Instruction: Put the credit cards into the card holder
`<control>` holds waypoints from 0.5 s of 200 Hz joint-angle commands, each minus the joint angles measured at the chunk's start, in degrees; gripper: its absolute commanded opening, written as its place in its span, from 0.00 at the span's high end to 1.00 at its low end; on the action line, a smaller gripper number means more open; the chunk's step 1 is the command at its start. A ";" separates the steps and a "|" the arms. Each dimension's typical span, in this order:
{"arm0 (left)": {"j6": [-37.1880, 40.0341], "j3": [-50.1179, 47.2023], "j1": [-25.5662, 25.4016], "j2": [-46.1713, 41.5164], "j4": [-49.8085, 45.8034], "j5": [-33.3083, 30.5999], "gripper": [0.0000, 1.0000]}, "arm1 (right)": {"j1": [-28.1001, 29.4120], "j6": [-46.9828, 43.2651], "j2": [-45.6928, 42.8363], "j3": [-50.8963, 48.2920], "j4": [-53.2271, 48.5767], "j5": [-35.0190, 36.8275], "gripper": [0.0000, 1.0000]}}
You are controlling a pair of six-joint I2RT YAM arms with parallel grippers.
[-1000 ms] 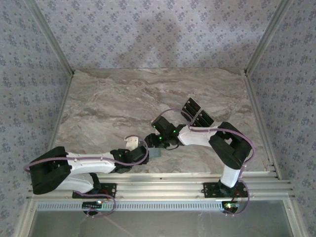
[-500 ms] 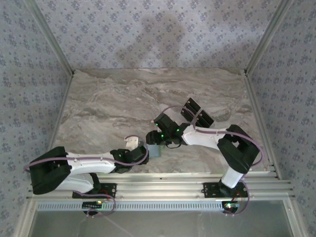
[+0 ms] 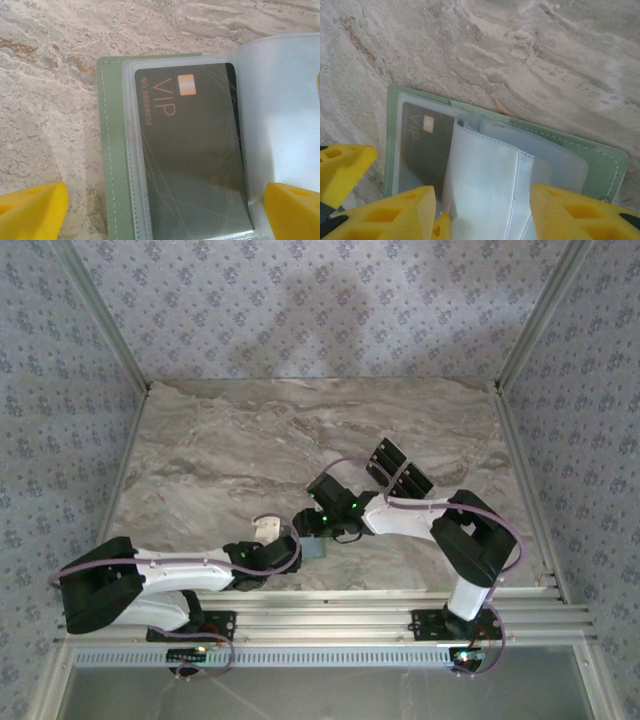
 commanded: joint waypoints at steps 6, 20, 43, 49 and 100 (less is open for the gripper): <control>-0.74 -0.61 -0.40 -1.01 -0.52 -1.63 0.00 | 0.33 0.42 1.68 1.76 0.28 -1.31 0.46; -0.70 -0.60 -0.40 -1.03 -0.54 -1.62 0.00 | 0.41 0.44 2.12 1.84 0.73 -1.83 0.46; -0.70 -0.59 -0.40 -1.15 -0.53 -1.68 0.00 | 0.63 0.23 2.27 2.15 0.90 -2.21 0.46; -0.70 -0.55 -0.38 -1.23 -0.53 -1.62 0.00 | 0.75 0.14 2.21 2.30 0.89 -2.32 0.46; -0.53 -0.56 -0.40 -2.00 -0.91 -1.91 0.00 | 1.64 -0.34 2.23 3.03 1.08 -3.53 0.48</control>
